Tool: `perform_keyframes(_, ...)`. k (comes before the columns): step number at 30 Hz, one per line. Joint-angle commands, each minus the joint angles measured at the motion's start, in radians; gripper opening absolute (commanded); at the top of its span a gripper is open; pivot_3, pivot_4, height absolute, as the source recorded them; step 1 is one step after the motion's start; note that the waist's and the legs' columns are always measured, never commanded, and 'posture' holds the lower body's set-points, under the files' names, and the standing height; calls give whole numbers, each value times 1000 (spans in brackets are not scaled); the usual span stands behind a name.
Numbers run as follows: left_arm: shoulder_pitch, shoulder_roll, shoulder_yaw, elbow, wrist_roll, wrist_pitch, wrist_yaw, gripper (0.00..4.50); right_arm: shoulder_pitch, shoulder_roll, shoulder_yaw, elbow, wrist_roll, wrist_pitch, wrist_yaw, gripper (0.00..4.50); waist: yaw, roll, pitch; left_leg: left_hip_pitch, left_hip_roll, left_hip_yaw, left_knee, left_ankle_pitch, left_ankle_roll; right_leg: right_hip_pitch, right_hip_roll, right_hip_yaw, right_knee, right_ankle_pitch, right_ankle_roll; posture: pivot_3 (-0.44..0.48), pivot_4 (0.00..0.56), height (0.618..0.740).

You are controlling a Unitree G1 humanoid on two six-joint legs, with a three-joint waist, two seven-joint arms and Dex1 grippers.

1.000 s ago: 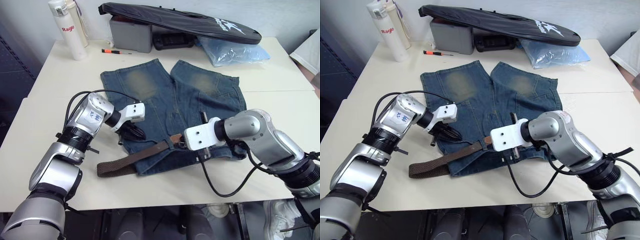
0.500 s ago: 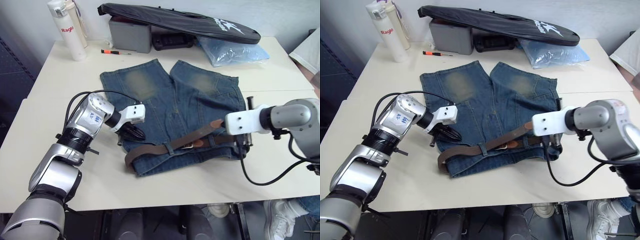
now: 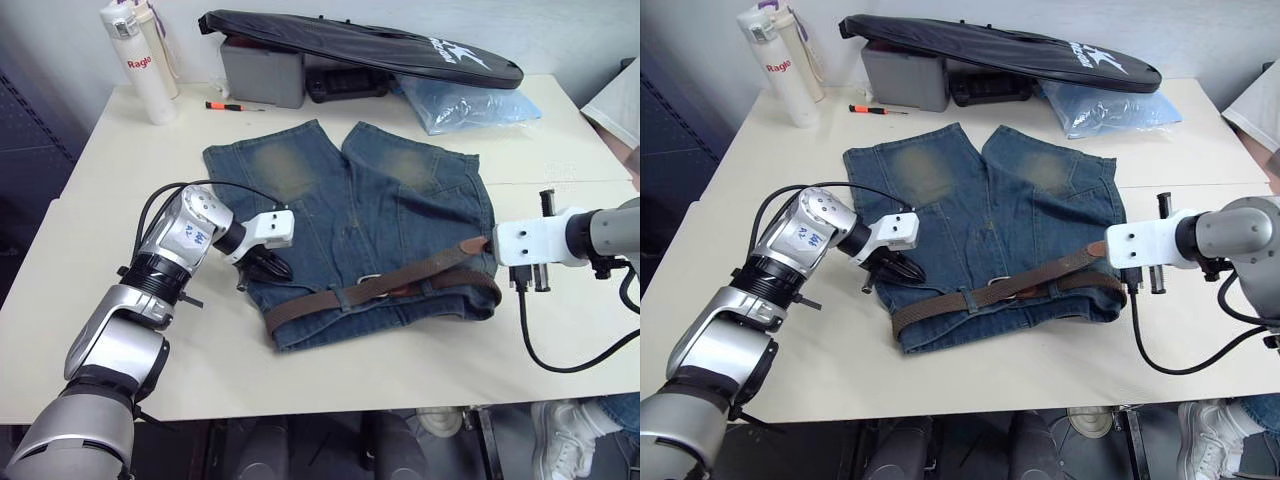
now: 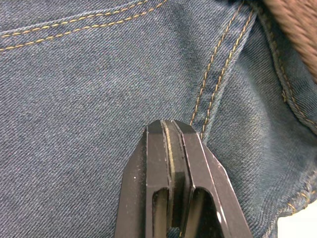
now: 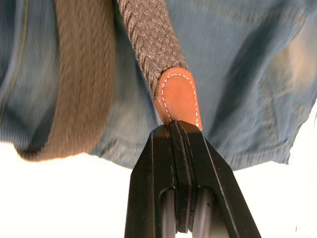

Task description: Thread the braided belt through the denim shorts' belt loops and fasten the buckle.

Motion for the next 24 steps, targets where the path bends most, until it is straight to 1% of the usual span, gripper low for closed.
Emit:
perform_keyframes(1,58,-9,-62,28,53,7,-31,0,-27,-15,-34,-5,-4,-9,2,9,0,0,0,0,0,0,0,0,0,0,0,0,0,0,0,0,150,740)
perform_keyframes(5,74,12,-72,-8,50,19,-65,0,-31,-23,-30,17,-20,-11,1,9,-1,0,0,0,0,0,0,0,0,0,0,0,0,0,0,0,150,740)
perform_keyframes(12,91,31,-68,-50,49,41,-78,0,-50,-28,-19,71,-70,-11,-5,9,-3,1,0,0,0,0,0,0,0,0,0,0,0,0,0,0,150,740)
perform_keyframes(18,96,20,-38,-73,34,63,-38,0,-69,50,-24,3,-12,47,1,9,-11,1,0,0,0,0,-1,0,0,0,0,0,0,0,0,0,150,740)
perform_keyframes(19,84,5,-12,-66,18,76,-17,0,-71,68,-26,-20,6,66,5,9,-11,1,0,0,0,0,-1,0,0,0,0,0,0,0,0,0,150,740)
perform_keyframes(21,54,-23,45,-51,-22,97,11,708,-75,98,-32,-59,38,104,13,0,-6,1,0,0,0,0,0,0,0,0,0,0,0,0,0,0,150,740)
perform_keyframes(22,39,-35,75,-47,-39,103,23,938,-77,110,-35,-75,51,124,15,0,2,1,0,0,0,0,0,0,0,0,0,0,0,0,0,0,150,740)
perform_keyframes(23,22,-43,104,-46,-54,97,36,1428,-81,121,-37,-93,65,148,18,0,5,1,0,-1,0,0,1,0,0,0,0,0,1,0,0,0,150,740)
perform_keyframes(24,5,-48,131,-49,-69,98,46,1795,-83,130,-39,-111,80,174,24,0,8,1,0,-2,0,-1,2,0,0,0,0,0,1,0,0,0,150,740)
